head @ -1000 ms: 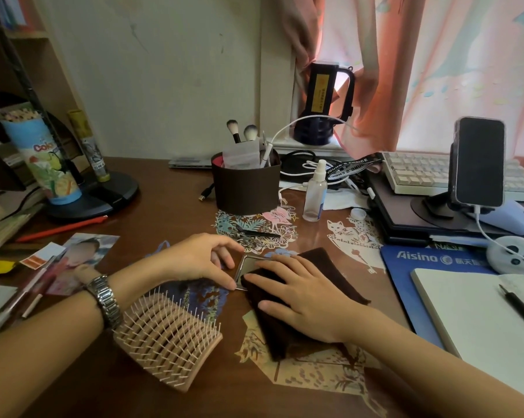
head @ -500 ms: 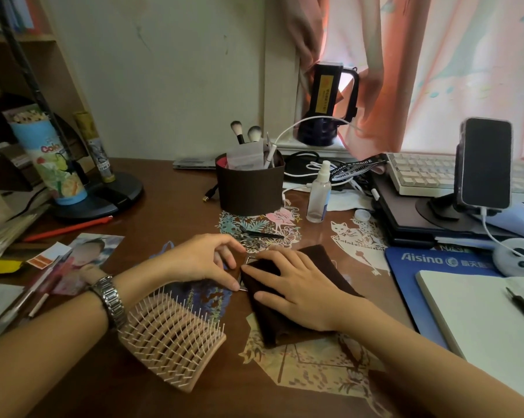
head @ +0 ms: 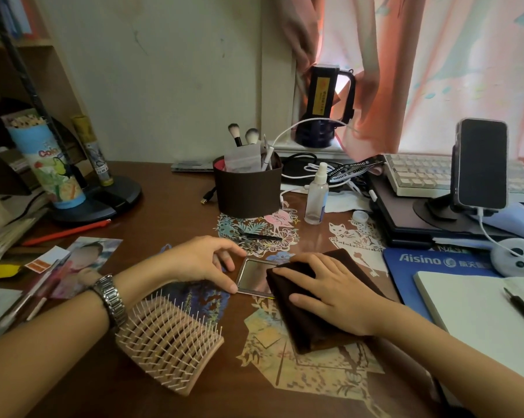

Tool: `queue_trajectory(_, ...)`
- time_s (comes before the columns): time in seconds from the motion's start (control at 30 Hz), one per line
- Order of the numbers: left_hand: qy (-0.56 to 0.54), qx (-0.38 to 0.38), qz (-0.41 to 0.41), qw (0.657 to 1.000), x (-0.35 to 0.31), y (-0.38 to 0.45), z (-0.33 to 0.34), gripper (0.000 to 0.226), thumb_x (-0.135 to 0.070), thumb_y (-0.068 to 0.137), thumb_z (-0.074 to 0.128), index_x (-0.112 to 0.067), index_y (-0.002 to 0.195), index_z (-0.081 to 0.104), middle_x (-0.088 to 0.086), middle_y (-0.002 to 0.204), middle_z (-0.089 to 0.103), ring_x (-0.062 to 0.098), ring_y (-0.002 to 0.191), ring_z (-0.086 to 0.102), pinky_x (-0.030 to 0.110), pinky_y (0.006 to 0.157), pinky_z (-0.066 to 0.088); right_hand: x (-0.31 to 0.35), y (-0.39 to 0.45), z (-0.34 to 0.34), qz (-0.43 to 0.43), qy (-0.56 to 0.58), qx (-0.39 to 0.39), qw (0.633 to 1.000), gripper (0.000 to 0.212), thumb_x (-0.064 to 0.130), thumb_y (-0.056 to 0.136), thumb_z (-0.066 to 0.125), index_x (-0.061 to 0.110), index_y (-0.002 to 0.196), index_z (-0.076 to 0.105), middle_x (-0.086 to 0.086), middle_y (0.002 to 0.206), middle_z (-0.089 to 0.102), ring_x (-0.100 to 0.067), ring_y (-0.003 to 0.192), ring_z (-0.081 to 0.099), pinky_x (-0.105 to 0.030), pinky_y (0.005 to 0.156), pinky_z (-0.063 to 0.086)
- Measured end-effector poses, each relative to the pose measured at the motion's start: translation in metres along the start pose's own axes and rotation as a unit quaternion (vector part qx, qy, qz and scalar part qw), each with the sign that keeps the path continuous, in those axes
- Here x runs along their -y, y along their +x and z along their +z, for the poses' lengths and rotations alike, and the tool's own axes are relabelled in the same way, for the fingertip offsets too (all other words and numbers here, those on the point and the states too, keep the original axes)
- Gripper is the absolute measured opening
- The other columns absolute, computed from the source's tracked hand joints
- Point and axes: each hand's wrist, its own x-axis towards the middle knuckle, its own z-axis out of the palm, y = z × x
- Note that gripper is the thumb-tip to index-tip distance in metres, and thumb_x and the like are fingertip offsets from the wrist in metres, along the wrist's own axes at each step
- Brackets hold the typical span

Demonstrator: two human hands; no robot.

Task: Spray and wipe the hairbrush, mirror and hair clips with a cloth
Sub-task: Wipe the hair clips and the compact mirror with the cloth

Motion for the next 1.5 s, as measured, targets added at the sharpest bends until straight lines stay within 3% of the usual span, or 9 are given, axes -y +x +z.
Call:
queue_trajectory(0.5,0.026,0.028,-0.011,0.999,-0.005,0.001,-0.002,0.069,-0.026,0.068,0.084,-0.036,0.128,0.051,-0.007,0.104,0.060,0.008,0.081,0.060,0.026,0.077,0.051,-0.028,-0.021,-0.004,0.077,-0.021,-0.002,0.997,0.057,0.060,0.090,0.010,0.049,0.145,0.006,0.012,0.145,0.017,-0.010,0.134,0.017,-0.020,0.107,0.009)
queue_trajectory(0.7,0.079,0.036,0.003,0.996,-0.007,0.000,-0.001,0.076,-0.034,0.066,0.085,-0.042,0.131,0.045,-0.011,0.105,0.057,0.005,0.076,0.056,0.021,0.071,0.050,-0.028,-0.021,-0.001,0.072,-0.027,-0.014,0.997,0.061,0.065,0.089,0.012,0.046,0.147,0.006,0.010,0.146,0.019,-0.010,0.134,0.018,-0.020,0.105,0.008)
queue_trajectory(0.93,0.078,0.020,0.028,0.996,-0.007,0.002,-0.003,0.071,-0.036,0.060,0.088,-0.041,0.122,0.053,-0.009,0.098,0.060,0.000,0.066,0.054,0.021,0.067,0.048,-0.026,-0.020,-0.001,0.079,-0.019,-0.014,0.997,0.062,0.067,0.089,0.014,0.047,0.147,0.006,0.010,0.146,0.019,-0.011,0.135,0.016,-0.021,0.106,0.007)
queue_trajectory(1.17,0.129,0.017,0.057,0.990,-0.007,-0.002,0.000,0.066,-0.042,0.058,0.088,-0.037,0.113,0.053,-0.012,0.092,0.059,-0.006,0.065,0.053,0.012,0.059,0.044,-0.029,-0.013,0.005,0.114,-0.028,-0.033,0.993,0.069,0.073,0.083,0.001,0.047,0.147,0.006,0.008,0.145,0.025,-0.014,0.136,0.020,-0.030,0.112,0.015)
queue_trajectory(1.33,0.150,-0.004,0.071,0.986,-0.005,-0.005,0.000,0.065,-0.047,0.058,0.086,-0.036,0.114,0.053,-0.013,0.091,0.060,-0.006,0.067,0.054,0.026,0.066,0.047,-0.030,-0.009,0.011,0.157,-0.044,-0.053,0.985,0.085,0.079,0.072,-0.013,0.045,0.147,0.008,0.004,0.143,0.029,-0.017,0.135,0.024,-0.032,0.113,0.019)
queue_trajectory(1.5,0.155,-0.004,0.063,0.986,-0.007,-0.009,-0.007,0.064,-0.047,0.059,0.085,-0.036,0.114,0.053,-0.012,0.092,0.060,-0.008,0.069,0.053,0.029,0.068,0.049,-0.026,-0.002,0.008,0.191,-0.027,-0.044,0.980,0.088,0.078,0.070,-0.008,0.042,0.149,0.008,0.000,0.146,0.026,-0.020,0.135,0.023,-0.034,0.113,0.016)
